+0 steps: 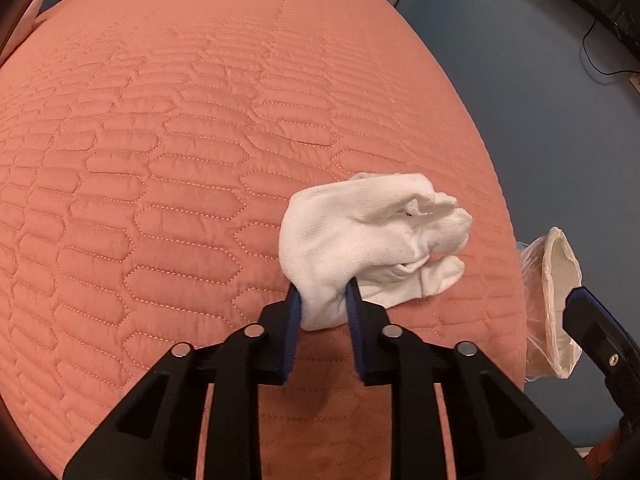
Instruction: Collect trash
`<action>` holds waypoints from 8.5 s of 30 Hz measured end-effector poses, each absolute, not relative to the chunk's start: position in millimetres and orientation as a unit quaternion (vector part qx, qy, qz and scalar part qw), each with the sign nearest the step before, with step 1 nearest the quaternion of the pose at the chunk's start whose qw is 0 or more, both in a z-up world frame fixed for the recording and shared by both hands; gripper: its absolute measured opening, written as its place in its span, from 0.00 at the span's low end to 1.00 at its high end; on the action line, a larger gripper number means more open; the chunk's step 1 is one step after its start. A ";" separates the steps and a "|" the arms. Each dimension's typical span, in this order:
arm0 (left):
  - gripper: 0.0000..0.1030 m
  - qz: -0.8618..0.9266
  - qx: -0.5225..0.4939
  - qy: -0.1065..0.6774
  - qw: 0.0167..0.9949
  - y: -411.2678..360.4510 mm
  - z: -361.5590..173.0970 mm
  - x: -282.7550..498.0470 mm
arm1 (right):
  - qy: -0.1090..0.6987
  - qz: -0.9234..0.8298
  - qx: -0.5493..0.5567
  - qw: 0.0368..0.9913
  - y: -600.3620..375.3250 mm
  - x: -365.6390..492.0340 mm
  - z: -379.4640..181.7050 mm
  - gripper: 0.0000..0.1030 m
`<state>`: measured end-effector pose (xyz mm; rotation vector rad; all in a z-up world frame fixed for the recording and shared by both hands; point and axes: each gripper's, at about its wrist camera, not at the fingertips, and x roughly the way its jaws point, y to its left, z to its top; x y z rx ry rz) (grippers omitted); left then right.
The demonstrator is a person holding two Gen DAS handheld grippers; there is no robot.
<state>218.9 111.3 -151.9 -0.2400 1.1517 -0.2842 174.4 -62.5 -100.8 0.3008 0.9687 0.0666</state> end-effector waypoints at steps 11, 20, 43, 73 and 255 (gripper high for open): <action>0.09 -0.088 -0.117 0.496 0.856 168.9 -111.8 212.6 | 0.476 0.049 0.142 0.866 -37.7 213.2 -125.6 0.37; 0.09 -0.066 -0.085 0.475 0.873 183.3 -94.4 224.8 | 0.497 0.042 0.142 0.855 -24.3 246.2 -157.6 0.42; 0.09 -0.128 -0.055 0.389 0.911 100.3 8.3 199.2 | 0.366 0.033 0.148 0.918 -96.0 187.0 -6.3 0.09; 0.09 -0.279 0.014 0.279 0.919 -49.5 111.0 106.6 | 0.214 -0.082 0.176 0.957 -256.7 14.7 131.3 0.09; 0.91 -0.138 0.098 0.391 0.905 -92.2 -34.4 58.4 | 0.399 -0.219 0.084 0.886 -264.4 -31.8 -39.0 0.94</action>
